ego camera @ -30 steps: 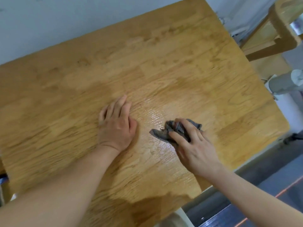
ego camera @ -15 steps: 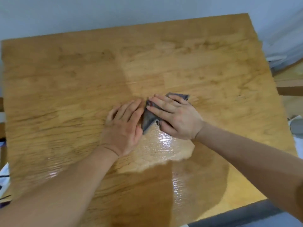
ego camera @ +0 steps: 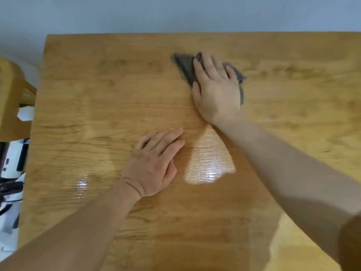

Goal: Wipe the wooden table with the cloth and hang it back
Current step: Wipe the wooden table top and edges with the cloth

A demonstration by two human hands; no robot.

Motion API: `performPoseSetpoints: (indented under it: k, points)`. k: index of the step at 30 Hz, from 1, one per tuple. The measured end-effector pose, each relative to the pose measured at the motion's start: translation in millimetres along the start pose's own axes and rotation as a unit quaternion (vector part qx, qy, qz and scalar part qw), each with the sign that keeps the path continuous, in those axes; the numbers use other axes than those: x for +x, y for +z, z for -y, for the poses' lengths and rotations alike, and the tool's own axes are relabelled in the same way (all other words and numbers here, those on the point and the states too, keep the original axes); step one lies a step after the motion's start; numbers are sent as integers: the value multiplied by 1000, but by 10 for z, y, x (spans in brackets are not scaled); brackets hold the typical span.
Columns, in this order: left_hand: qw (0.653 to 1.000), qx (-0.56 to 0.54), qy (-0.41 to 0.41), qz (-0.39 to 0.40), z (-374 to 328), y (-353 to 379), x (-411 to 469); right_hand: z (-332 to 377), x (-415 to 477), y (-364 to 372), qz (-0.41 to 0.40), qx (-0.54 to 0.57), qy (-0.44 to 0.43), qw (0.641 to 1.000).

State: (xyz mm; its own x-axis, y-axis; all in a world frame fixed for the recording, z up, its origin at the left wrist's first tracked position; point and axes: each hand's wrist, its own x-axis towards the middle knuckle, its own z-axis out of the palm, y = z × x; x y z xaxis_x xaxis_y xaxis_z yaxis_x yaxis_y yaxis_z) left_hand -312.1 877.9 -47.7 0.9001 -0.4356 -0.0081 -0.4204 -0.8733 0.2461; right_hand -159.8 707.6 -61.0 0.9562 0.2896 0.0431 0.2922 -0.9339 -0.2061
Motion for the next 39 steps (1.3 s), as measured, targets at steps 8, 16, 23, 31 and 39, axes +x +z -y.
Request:
performPoseSetpoints:
  k: [8, 16, 23, 31, 39]
  points:
    - [1000, -1, 1, 11, 1, -13, 14, 12, -2009, -185, 98, 13, -217, 971]
    - [999, -4, -35, 14, 19, -2, 29, -391, 162, -111, 65, 11, -222, 973]
    - [999, -17, -35, 7, 58, 1, 20, -111, 622, -36, 16, -3, -53, 998]
    - [999, -19, -28, 18, 90, -17, 30, 120, -2072, -151, 49, 12, -91, 995]
    - [1000, -20, -21, 4, 47, -29, 12, -199, -2934, -355, 126, -11, -137, 982]
